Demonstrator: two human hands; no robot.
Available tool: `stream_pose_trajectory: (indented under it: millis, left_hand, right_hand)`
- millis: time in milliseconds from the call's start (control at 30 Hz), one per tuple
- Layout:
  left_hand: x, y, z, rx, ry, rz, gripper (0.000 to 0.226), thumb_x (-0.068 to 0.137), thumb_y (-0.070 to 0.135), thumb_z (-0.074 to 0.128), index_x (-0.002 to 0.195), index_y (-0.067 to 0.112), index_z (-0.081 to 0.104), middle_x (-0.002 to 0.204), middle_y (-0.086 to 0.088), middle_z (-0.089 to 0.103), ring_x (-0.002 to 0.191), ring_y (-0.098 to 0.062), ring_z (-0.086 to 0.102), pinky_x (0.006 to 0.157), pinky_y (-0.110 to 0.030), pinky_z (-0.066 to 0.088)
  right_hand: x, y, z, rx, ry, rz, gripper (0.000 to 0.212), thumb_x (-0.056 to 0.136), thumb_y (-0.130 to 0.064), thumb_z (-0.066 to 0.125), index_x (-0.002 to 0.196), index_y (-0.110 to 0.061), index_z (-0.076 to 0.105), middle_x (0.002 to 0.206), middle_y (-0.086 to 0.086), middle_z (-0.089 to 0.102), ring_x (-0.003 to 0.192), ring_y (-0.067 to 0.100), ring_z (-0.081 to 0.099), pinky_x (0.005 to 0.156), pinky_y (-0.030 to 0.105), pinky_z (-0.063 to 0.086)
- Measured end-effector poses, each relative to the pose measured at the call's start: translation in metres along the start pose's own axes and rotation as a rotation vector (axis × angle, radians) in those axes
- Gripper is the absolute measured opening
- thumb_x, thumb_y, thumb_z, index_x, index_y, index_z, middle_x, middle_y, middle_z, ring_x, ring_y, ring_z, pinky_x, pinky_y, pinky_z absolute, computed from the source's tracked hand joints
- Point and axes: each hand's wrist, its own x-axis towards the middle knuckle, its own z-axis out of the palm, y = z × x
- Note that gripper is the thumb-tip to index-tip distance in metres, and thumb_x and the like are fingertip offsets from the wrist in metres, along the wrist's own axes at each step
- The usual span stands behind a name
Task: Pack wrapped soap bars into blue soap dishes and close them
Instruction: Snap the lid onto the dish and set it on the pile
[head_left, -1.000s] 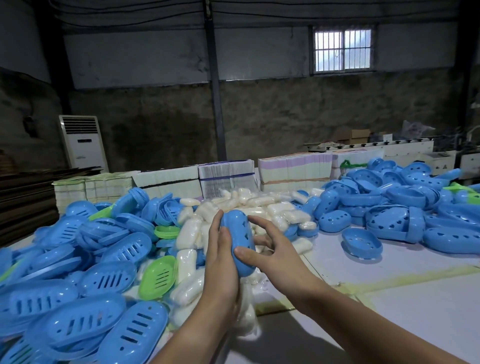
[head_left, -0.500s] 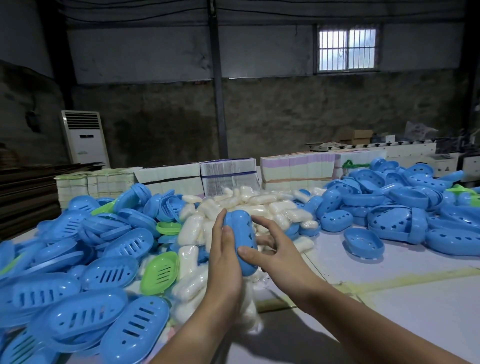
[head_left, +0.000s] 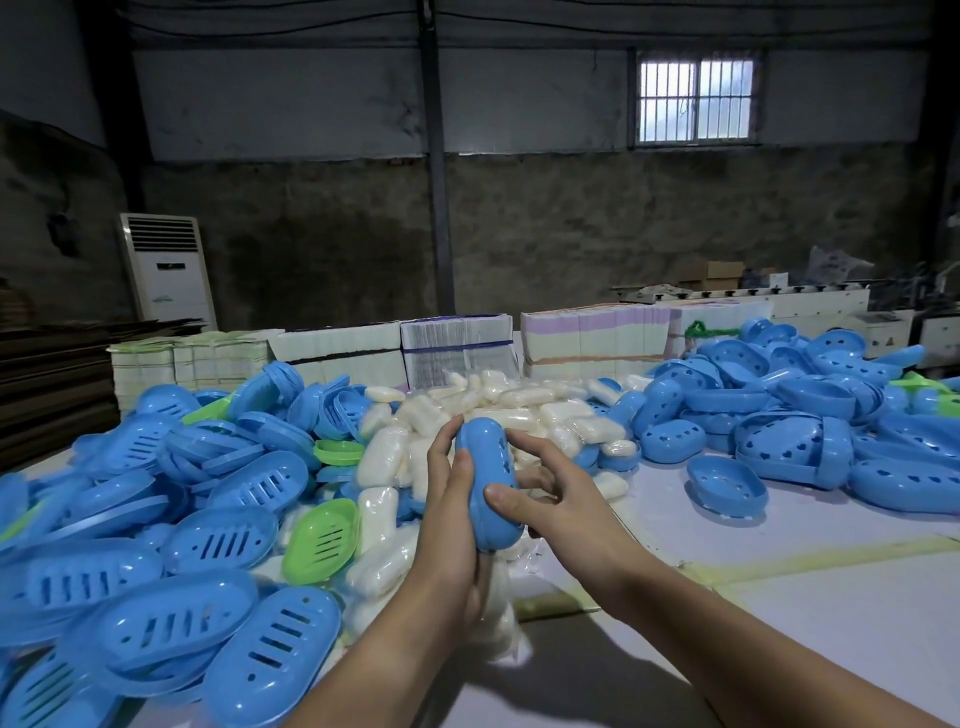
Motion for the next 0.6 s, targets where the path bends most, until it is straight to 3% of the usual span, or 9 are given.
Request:
stream_pose_trajectory:
  millis: [167,333,467,600]
  left_hand:
    - [0.001,0.0001,-0.001,-0.032,0.003,-0.02,0.025,0.104,0.038,0.043,0.117,0.051,0.06,0.101,0.012,0.077,0.079,-0.015,0.075,0.059,-0.027,0.057]
    - [0.0026,0.004,0.0004,0.035,0.063,-0.005,0.023,0.106,0.035,0.042,0.119,0.046,0.059,0.094,0.017,0.076,0.073,-0.01,0.075,0.054,-0.025,0.056]
    - [-0.0023,0.0009,0.0039,0.081,0.104,0.033,0.026,0.107,0.04,0.04,0.116,0.053,0.06,0.116,0.014,0.069,0.088,-0.011,0.073,0.073,-0.033,0.058]
    - [-0.0049,0.0007,0.0059,0.11,0.133,0.031,0.032,0.105,0.047,0.038,0.1,0.071,0.058,0.12,0.023,0.062,0.103,-0.014,0.07,0.081,-0.033,0.058]
  right_hand:
    - [0.0013,0.0011,-0.0001,0.009,-0.037,0.015,0.066,0.068,-0.045,0.077,0.13,-0.051,0.052,0.109,-0.004,0.069,0.098,0.005,0.068,0.078,0.019,0.051]
    - [0.0009,-0.0014,0.0006,-0.013,-0.051,0.058,0.064,0.068,-0.046,0.079,0.125,-0.053,0.05,0.11,0.003,0.065,0.086,-0.003,0.066,0.064,0.007,0.046]
    - [-0.0011,0.0002,0.0047,0.017,-0.043,0.061,0.056,0.071,-0.044,0.078,0.118,-0.057,0.051,0.107,0.005,0.065,0.08,-0.005,0.066,0.061,0.008,0.047]
    - [-0.0013,0.0026,0.008,0.034,-0.032,0.084,0.062,0.065,-0.053,0.076,0.121,-0.059,0.052,0.11,0.005,0.068,0.087,0.001,0.068,0.062,0.012,0.048]
